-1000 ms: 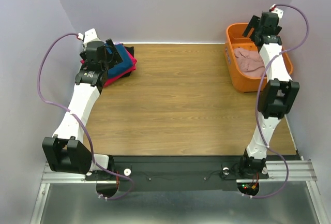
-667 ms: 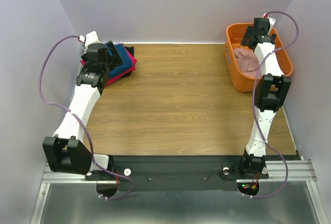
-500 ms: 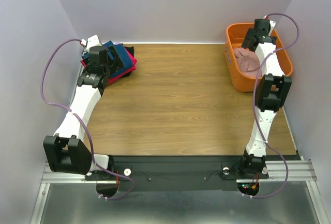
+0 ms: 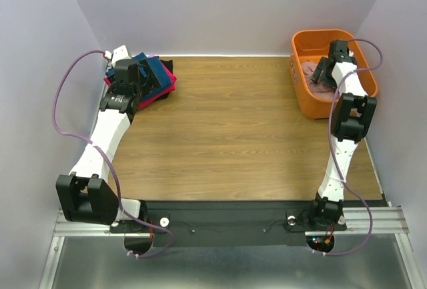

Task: Fold and stack the t-shirts
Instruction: Grab the tshirt from the pile

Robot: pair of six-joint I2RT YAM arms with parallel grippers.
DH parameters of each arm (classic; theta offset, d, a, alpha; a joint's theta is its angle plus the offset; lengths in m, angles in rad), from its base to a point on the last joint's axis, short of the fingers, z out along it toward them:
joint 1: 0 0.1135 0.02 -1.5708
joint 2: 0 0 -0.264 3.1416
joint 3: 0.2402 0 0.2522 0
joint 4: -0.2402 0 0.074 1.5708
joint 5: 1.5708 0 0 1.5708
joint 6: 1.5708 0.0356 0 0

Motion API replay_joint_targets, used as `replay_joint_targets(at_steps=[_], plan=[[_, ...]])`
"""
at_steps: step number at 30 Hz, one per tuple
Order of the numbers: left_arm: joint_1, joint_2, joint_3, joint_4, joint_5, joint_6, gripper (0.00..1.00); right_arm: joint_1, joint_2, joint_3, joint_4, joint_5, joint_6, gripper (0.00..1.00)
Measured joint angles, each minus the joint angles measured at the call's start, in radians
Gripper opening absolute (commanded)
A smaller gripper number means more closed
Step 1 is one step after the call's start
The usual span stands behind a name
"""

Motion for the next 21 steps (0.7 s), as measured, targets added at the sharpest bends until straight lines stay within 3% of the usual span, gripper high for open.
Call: replay_joint_targets(at_steps=[5,8,9,11,12,15,21], plan=[[0.0,-0.002,0.0,-0.016,-0.001,-0.01,0.92,0.002,0.012,0.0,0.002,-0.022,0.0,0.98],[0.0,-0.01,0.0,-0.027,-0.006,-0.016,0.92,0.002,0.013,0.0,0.002,-0.032,0.004,0.77],[0.0,-0.015,0.0,-0.032,-0.009,-0.02,0.92,0.002,0.014,0.0,0.002,-0.035,0.003,0.61],[0.0,-0.034,0.0,-0.038,-0.013,-0.025,0.92,0.001,0.018,0.0,0.002,-0.042,0.0,0.41],[0.0,-0.045,0.0,-0.042,-0.017,-0.028,0.92,0.0,0.018,0.0,0.001,-0.045,0.001,0.22],[0.0,-0.066,0.0,-0.049,-0.024,-0.03,0.92,-0.001,0.018,0.002,0.003,-0.062,0.004,0.0],[0.0,-0.093,0.0,-0.055,-0.039,-0.032,0.92,-0.006,0.018,0.041,-0.025,-0.096,0.003,0.0]])
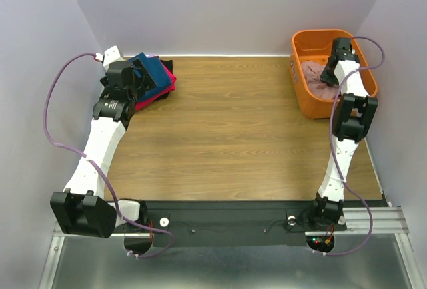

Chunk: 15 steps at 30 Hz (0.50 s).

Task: Fold and stack the t-shirts
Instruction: Grab the tshirt from the pile

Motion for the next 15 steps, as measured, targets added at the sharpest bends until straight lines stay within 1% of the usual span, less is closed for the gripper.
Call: replay_joint_targets(at_steps=[4,8,11,15], plan=[[0.0,-0.006,0.0,0.0,-0.002,0.0,0.92,0.0,-0.001,0.072,-0.025,-0.023,0.001,0.0],[0.0,-0.015,-0.006,-0.001,-0.001,0.001,0.92,0.001,-0.057,0.116,-0.024,-0.039,0.003,0.0],[0.0,-0.024,-0.011,0.0,0.001,0.003,0.92,0.005,-0.165,0.1,0.001,-0.058,0.009,0.01],[0.0,-0.043,-0.029,0.001,0.003,0.004,0.92,0.016,-0.336,0.053,0.093,-0.069,0.016,0.0]])
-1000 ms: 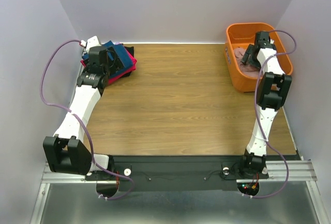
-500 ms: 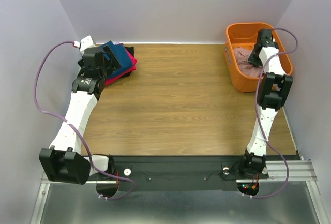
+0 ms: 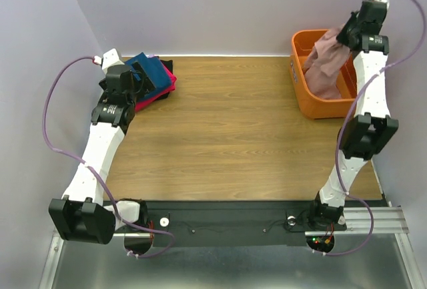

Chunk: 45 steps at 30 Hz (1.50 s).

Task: Fold and stack the t-shirts
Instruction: Grab the tshirt from the pile, then move the tshirt to the center of the board

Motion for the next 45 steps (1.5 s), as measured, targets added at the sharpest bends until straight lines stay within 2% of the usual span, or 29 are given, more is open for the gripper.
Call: replay_joint_targets(at_steps=[3,10,21,24,26,27,28,30,31,32,34,37,42,45], plan=[[0.0,-0.016,-0.017,0.002,0.0,0.0,0.92,0.018,-0.102,0.011,0.086,-0.032,0.0,0.0],[0.0,-0.046,-0.046,0.007,0.003,0.0,0.92,0.116,-0.128,0.141,0.204,-0.131,-0.017,0.0],[0.0,-0.094,-0.068,0.008,0.0,0.0,0.92,0.561,-0.124,0.179,0.307,-0.407,-0.03,0.0],[0.0,-0.104,-0.074,0.007,0.0,0.0,0.92,0.621,-0.139,0.158,0.32,-0.474,-0.02,0.0],[0.0,-0.106,-0.077,0.006,0.0,0.0,0.92,0.633,-0.186,0.082,0.335,-0.503,-0.014,0.01],[0.0,-0.109,-0.08,0.007,0.0,0.0,0.92,0.633,-0.215,0.031,0.349,-0.507,-0.012,0.08],[0.0,-0.112,-0.086,0.008,0.0,-0.001,0.92,0.631,-0.259,-0.047,0.359,-0.506,-0.011,0.2],[0.0,-0.121,-0.099,0.006,0.002,-0.002,0.92,0.624,-0.338,-0.194,0.387,-0.492,-0.018,0.56],[0.0,-0.125,-0.106,0.005,0.002,-0.003,0.92,0.622,-0.375,-0.258,0.378,-0.48,-0.024,0.87],[0.0,-0.129,-0.112,0.003,0.003,-0.005,0.92,0.619,-0.402,-0.318,0.39,-0.458,-0.019,0.99],[0.0,-0.14,-0.13,0.005,0.005,-0.008,0.91,0.618,-0.475,-0.512,0.413,-0.389,-0.045,1.0],[0.0,-0.166,-0.171,0.003,0.016,-0.013,0.9,0.617,-0.499,-0.689,0.394,-0.318,-0.068,1.0],[-0.014,-0.195,-0.246,0.002,0.036,-0.026,0.89,0.615,-0.48,-0.924,0.331,-0.299,-0.116,1.0],[-0.055,-0.185,-0.276,-0.002,0.043,-0.04,0.89,0.618,-0.48,-0.988,0.295,-0.327,-0.145,1.0]])
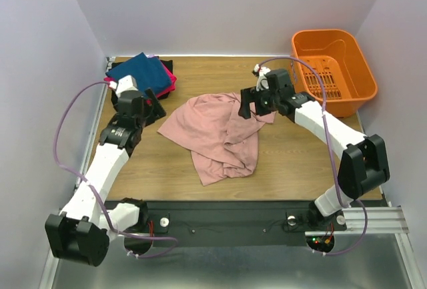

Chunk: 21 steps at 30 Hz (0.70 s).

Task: Fold and stack the t-shirts
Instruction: Move the tshirt to the center of the board

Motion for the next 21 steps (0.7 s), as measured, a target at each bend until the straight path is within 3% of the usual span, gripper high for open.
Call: replay_joint_targets(at_steps=[6,11,21], plan=[[-0.146,0.154,-0.011,0.014,0.025,-0.059,0.89,0.047,0.0,-0.076,0.003,-0.057,-0.027,1.0],[-0.184,0.286,-0.033,0.032,0.102,-0.082,0.88,0.063,0.0,-0.177,0.005,-0.058,0.0,1.0],[-0.369,0.457,0.001,0.087,0.243,0.024,0.88,0.06,-0.004,-0.277,-0.007,-0.034,0.051,1.0]])
